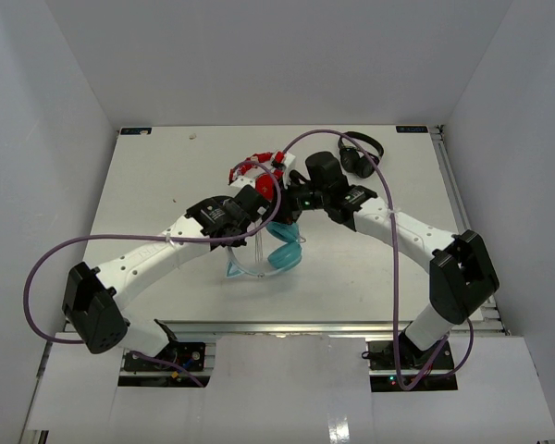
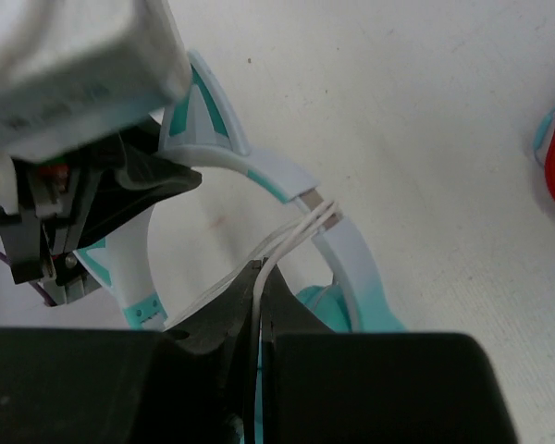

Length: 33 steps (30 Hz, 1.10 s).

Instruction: Wrap the headphones

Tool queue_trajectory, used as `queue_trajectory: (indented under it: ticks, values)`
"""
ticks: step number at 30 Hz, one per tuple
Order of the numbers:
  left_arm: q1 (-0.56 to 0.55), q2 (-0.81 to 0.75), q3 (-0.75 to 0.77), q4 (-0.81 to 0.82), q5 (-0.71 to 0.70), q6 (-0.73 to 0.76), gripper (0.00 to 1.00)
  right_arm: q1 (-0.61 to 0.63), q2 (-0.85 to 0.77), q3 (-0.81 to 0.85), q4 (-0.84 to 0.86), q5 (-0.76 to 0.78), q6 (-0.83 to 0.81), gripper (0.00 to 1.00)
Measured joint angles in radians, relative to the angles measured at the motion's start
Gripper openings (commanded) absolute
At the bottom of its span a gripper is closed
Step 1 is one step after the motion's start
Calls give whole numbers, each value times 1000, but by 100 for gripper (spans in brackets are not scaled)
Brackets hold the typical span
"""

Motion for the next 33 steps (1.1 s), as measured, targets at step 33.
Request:
queue_trajectory:
  ticks: [33]
  values:
    - [29,-85,11,8,-157,-160,0,86,-17,-164,306,36,221,8]
